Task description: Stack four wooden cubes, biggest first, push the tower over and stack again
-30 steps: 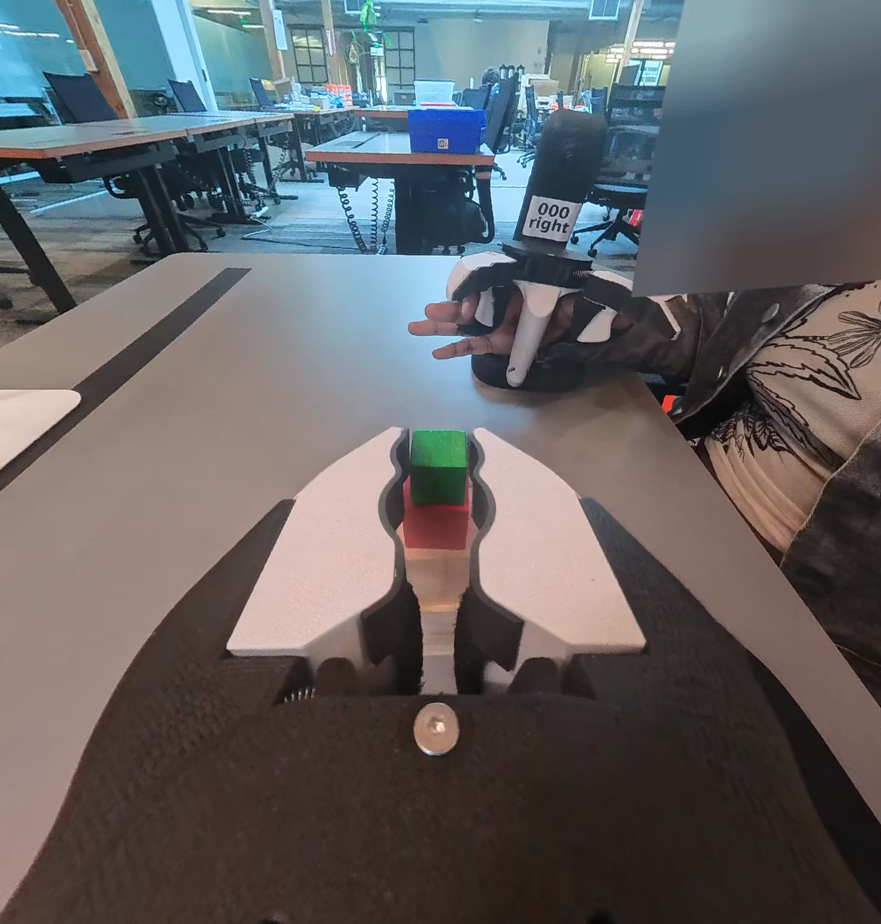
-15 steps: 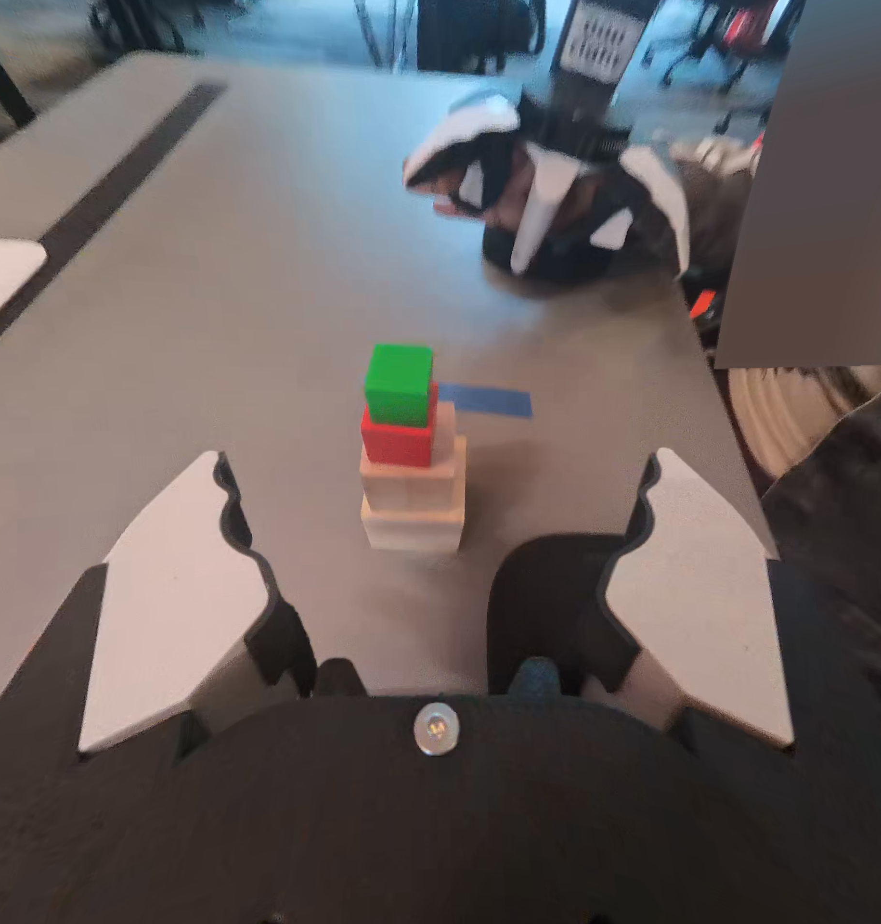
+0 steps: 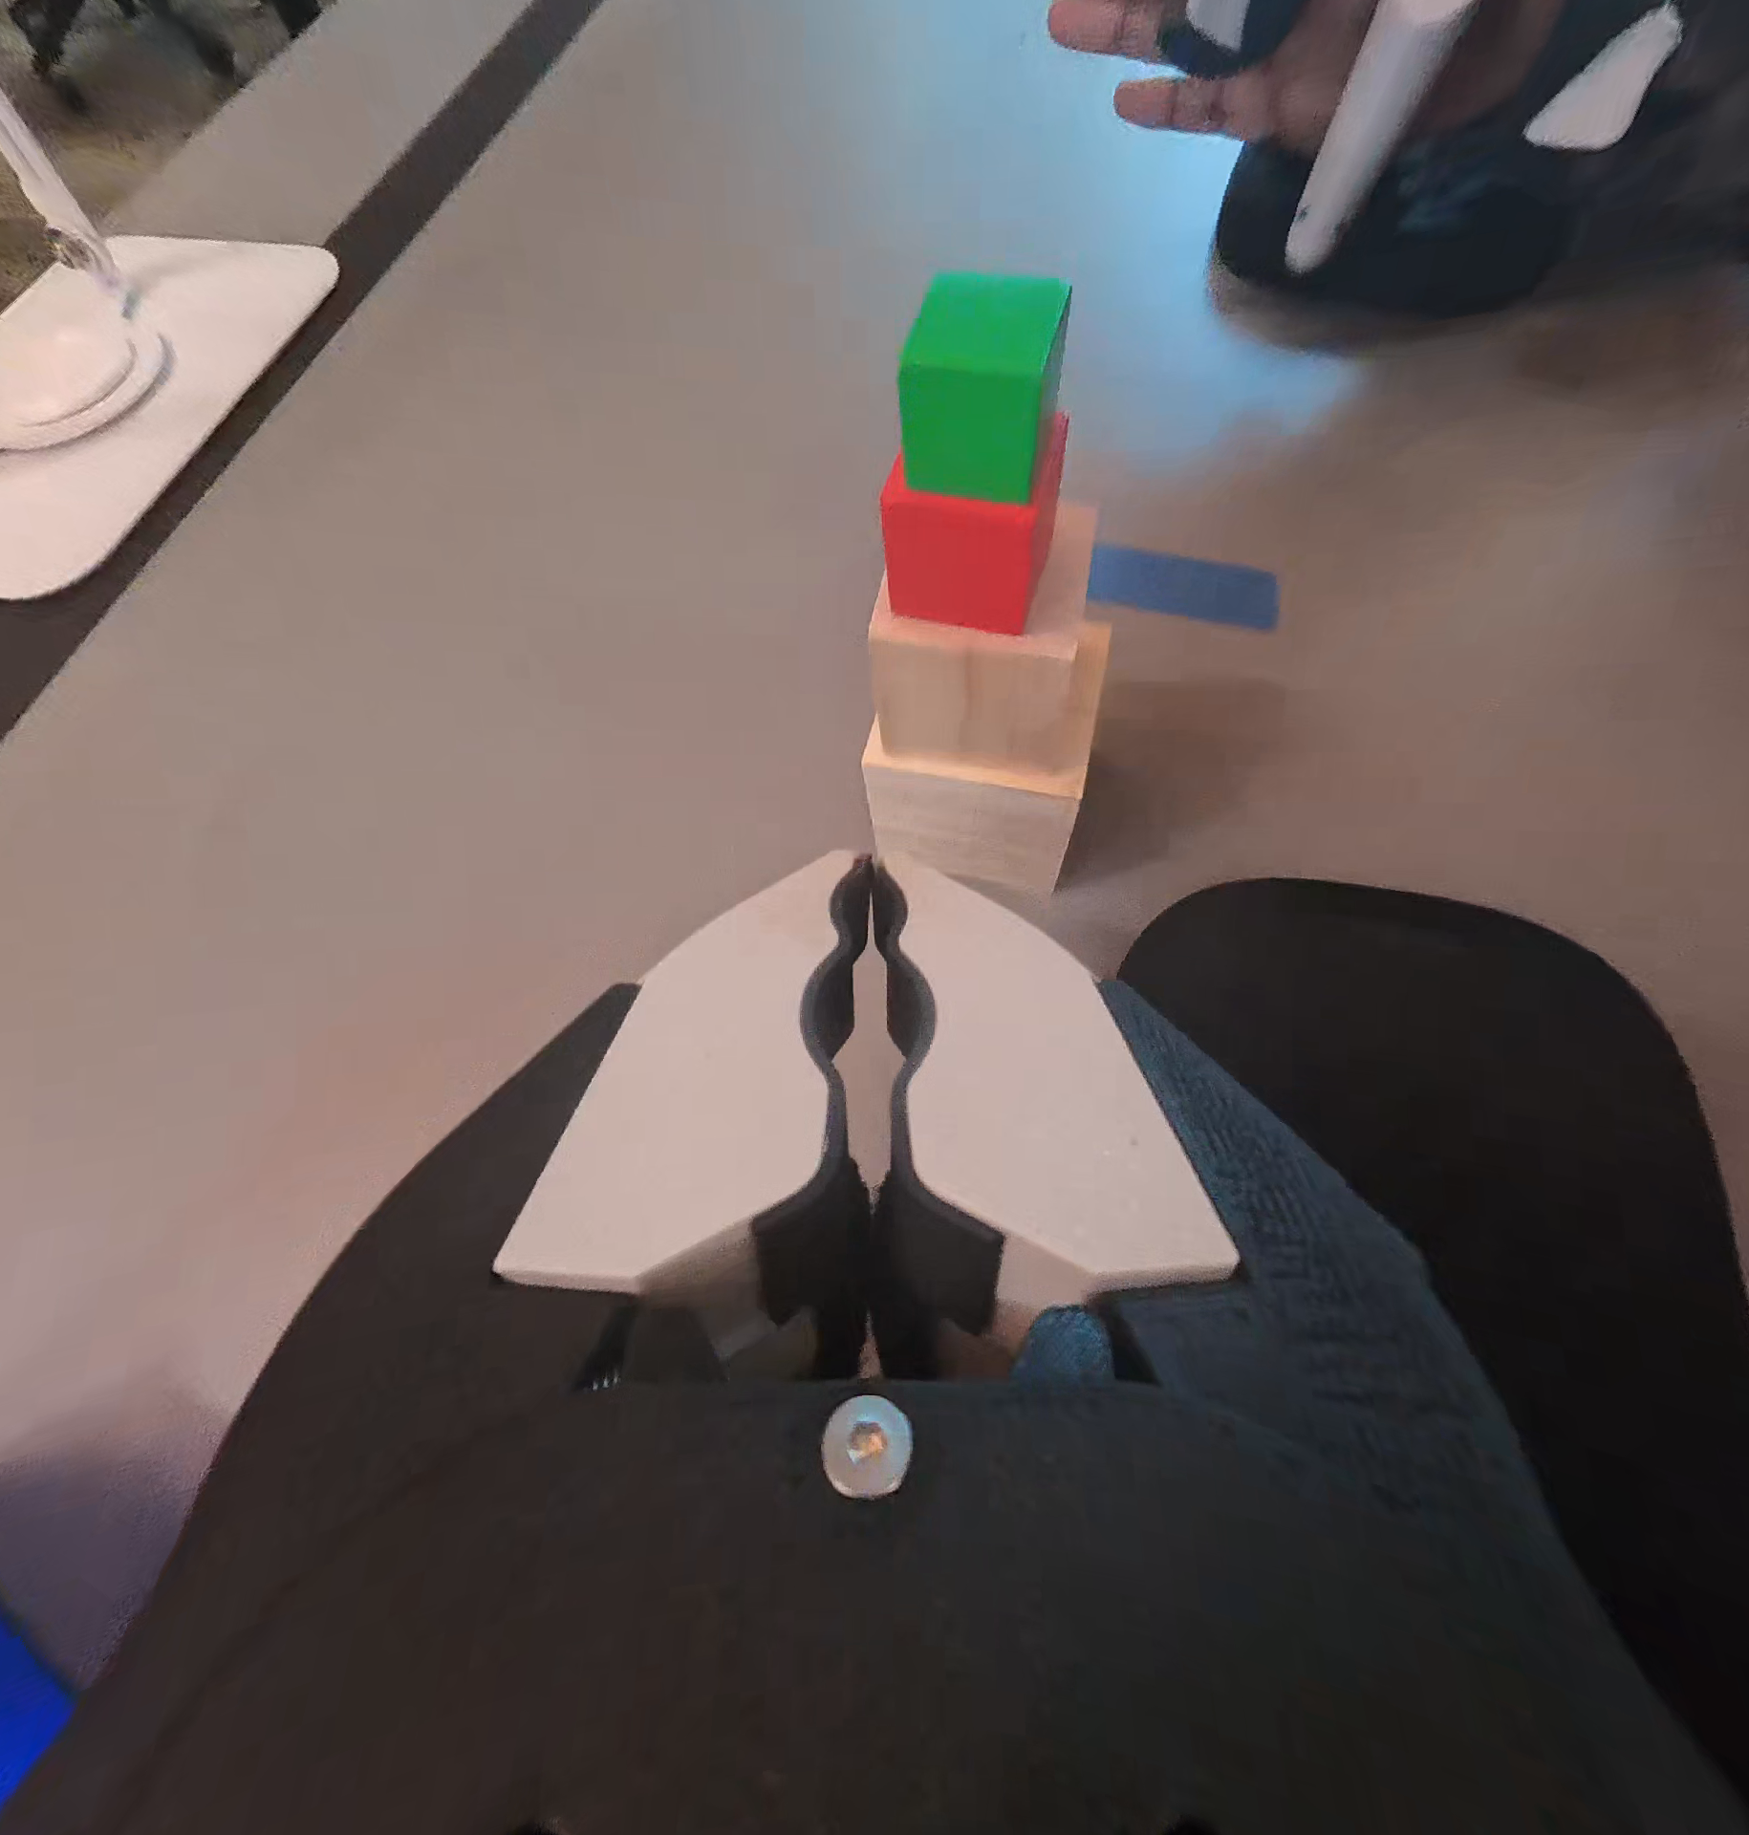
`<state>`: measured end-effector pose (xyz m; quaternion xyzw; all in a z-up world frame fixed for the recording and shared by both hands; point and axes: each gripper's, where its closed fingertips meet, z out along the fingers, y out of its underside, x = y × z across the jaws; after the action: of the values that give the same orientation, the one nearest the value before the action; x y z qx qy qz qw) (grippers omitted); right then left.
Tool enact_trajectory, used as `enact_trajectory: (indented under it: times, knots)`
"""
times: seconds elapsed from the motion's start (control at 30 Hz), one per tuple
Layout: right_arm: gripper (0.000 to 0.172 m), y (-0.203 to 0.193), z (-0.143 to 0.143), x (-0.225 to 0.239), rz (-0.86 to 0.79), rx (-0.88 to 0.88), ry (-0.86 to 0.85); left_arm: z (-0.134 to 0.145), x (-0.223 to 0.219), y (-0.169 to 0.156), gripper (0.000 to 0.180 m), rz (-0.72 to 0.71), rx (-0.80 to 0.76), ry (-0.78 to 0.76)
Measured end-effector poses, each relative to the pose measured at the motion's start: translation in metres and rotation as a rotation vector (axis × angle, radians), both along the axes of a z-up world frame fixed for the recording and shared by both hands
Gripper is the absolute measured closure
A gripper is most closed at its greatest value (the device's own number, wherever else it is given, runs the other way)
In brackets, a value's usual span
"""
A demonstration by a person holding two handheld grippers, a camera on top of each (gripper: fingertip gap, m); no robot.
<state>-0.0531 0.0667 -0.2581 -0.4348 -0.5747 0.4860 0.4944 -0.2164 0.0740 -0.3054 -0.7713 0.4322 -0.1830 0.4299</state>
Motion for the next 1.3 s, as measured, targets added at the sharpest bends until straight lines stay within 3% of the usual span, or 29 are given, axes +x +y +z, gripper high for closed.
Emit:
enact_trajectory:
  times: [0.57, 0.87, 0.93, 1.07, 1.1, 1.3]
  knots:
    - [0.024, 0.000, 0.001, 0.001, 0.004, -0.012, 0.006, 0.004, 0.067, 0.014, 0.180, -0.202, 0.001, 0.008]
    - [0.024, -0.001, 0.002, 0.001, 0.007, -0.011, 0.004, 0.011, 0.062, 0.016, 0.180, -0.189, 0.014, -0.005]
    - [0.024, -0.002, 0.001, 0.001, 0.009, -0.012, 0.002, 0.011, 0.061, 0.015, 0.165, -0.180, 0.007, -0.005]
    - [0.024, -0.001, 0.000, 0.001, 0.009, -0.016, 0.001, 0.000, 0.063, 0.015, 0.089, -0.152, -0.030, 0.109]
    - [0.024, -0.001, 0.000, 0.001, 0.009, -0.018, 0.001, -0.005, 0.065, 0.013, 0.079, -0.157, -0.058, 0.149]
    - [0.024, -0.002, 0.000, 0.001, 0.013, -0.015, -0.001, -0.036, 0.065, 0.008, 0.073, -0.195, -0.200, 0.452]
